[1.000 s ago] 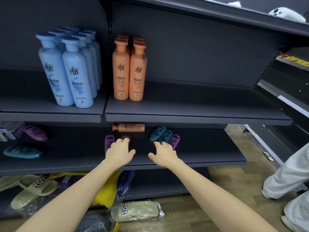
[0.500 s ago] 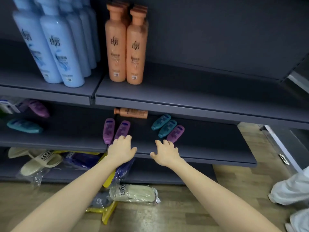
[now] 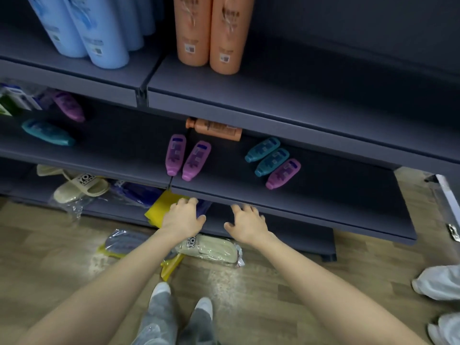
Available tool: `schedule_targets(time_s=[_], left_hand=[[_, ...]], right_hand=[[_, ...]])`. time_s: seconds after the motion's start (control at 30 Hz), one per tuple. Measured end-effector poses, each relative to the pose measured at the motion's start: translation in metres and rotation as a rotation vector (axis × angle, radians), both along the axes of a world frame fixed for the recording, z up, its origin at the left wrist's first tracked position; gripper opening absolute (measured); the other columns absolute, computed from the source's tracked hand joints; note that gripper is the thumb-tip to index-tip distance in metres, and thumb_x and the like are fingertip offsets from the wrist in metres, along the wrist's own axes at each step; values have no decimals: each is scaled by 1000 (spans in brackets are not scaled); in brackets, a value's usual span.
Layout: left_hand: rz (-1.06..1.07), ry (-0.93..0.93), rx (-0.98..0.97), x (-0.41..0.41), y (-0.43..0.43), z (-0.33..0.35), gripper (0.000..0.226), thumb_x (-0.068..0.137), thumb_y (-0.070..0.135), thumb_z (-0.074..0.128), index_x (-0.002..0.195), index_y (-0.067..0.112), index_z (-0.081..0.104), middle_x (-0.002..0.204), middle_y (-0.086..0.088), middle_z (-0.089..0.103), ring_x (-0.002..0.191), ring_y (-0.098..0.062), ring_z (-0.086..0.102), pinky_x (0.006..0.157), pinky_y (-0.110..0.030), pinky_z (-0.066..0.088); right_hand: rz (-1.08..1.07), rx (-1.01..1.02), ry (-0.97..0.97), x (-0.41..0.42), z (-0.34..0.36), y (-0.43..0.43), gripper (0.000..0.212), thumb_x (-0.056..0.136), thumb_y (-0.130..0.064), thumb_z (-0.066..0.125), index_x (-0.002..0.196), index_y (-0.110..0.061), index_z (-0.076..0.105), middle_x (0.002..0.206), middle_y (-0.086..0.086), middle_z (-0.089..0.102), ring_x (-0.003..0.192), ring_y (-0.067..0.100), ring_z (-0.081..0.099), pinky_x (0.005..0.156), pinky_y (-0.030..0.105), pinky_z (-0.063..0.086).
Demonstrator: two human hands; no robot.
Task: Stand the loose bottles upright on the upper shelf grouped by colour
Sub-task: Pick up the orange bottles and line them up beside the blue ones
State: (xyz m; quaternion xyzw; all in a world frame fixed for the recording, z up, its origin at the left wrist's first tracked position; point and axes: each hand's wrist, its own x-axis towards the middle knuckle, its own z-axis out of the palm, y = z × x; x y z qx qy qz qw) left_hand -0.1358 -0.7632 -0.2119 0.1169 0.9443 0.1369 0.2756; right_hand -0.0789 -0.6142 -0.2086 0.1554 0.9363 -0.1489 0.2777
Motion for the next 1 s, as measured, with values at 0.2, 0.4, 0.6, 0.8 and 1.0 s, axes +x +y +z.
schedule_targets(time_s=[0.2, 0.4, 0.6, 0.8, 1.0], left_hand=[[4, -36, 2, -14, -8, -26, 51, 94, 36, 48, 138, 15, 36, 138, -10, 41, 126, -30, 40, 98, -39, 39], [33, -49, -5, -36, -18, -52, 53, 94, 37, 48, 140, 17, 34, 137, -10, 41, 127, -30, 40, 98, -39, 39], [36, -42, -11, -65, -25, -76, 50, 94, 35, 48, 138, 16, 36, 138, -10, 39, 127, -30, 39, 97, -38, 38], [31, -11, -6, -98, -31, -94, 48, 95, 32, 47, 138, 14, 36, 140, -10, 38, 128, -30, 37, 97, -38, 38], [97, 37, 73, -126, -33, -117, 50, 93, 29, 49, 139, 14, 35, 136, -11, 39, 127, -31, 38, 97, -41, 39]], right_hand=[[53, 16, -33, -8, -29, -9, 64, 95, -39, 46, 149, -17, 19, 151, 15, 22, 141, 33, 18, 111, 50, 22], [65, 9, -43, -27, -54, -12, 63, 95, -38, 47, 148, -18, 19, 150, 13, 24, 140, 31, 20, 113, 48, 23], [56, 4, -16, -61, -73, -17, 56, 95, -37, 47, 143, -16, 27, 144, 12, 32, 135, 30, 27, 110, 44, 29], [22, -23, 42, -98, -90, -29, 54, 95, -35, 48, 143, -18, 29, 141, 11, 36, 132, 30, 32, 108, 42, 32], [-120, -122, 133, -132, -107, -43, 50, 94, -31, 50, 139, -14, 36, 135, 14, 43, 125, 33, 41, 101, 38, 39]])
